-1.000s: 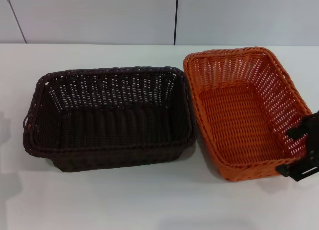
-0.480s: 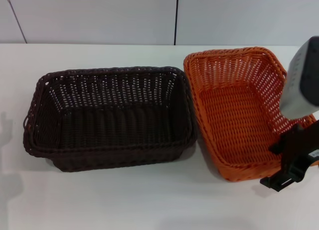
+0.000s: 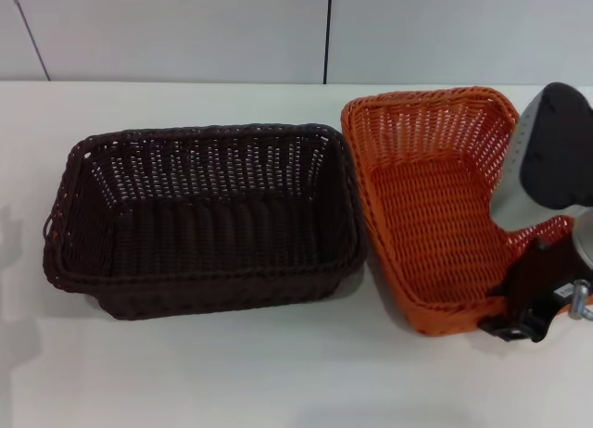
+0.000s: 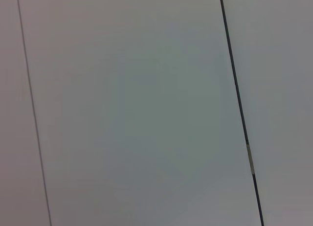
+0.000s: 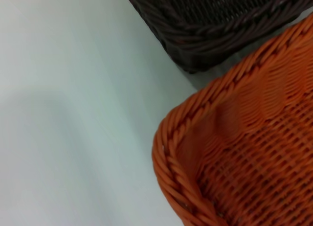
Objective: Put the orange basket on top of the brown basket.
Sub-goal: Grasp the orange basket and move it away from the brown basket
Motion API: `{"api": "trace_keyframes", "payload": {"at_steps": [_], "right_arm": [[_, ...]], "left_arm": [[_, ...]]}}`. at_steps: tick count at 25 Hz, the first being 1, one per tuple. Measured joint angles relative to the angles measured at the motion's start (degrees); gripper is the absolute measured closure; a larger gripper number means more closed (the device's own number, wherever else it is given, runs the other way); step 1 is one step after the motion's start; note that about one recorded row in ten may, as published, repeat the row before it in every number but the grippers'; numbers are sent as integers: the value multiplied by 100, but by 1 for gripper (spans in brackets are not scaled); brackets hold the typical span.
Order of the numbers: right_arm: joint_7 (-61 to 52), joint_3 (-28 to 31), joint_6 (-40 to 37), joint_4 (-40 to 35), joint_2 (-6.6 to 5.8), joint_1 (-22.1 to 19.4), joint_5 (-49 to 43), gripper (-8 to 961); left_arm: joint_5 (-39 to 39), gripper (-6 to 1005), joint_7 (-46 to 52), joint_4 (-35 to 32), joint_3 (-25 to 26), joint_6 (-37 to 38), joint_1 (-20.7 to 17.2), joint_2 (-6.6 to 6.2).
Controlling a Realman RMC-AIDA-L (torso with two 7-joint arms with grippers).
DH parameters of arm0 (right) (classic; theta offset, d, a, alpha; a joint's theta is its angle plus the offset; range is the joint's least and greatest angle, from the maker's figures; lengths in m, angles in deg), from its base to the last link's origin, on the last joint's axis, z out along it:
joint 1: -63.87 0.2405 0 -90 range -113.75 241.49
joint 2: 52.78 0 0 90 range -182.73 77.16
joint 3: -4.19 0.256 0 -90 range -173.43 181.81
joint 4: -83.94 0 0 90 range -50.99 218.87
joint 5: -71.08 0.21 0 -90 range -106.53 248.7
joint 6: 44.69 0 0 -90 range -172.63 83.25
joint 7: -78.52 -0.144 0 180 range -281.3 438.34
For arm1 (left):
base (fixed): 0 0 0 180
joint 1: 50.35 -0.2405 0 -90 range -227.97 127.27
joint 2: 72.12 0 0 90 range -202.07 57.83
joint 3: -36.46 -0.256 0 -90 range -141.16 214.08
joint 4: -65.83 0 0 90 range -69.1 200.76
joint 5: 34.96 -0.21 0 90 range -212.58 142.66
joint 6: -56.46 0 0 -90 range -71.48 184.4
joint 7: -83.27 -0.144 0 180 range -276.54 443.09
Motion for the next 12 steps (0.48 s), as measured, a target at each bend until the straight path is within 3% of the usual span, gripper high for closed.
{"api": "trace_keyframes", "payload": {"at_steps": [4,7,12], "right_arm": [[-48,-135,187,116,2,10,-62,642],[-152,-203,274,100,2,10,-78,670],[-446,-255,365,-592,10,-125,-159,716]], "left_arm": [[-42,213,11,-133,10,0,87,-7],[-42,213,12,-194,1,3,125,-12],[-43,213,14,-260,-9,28,145,-14]]}}
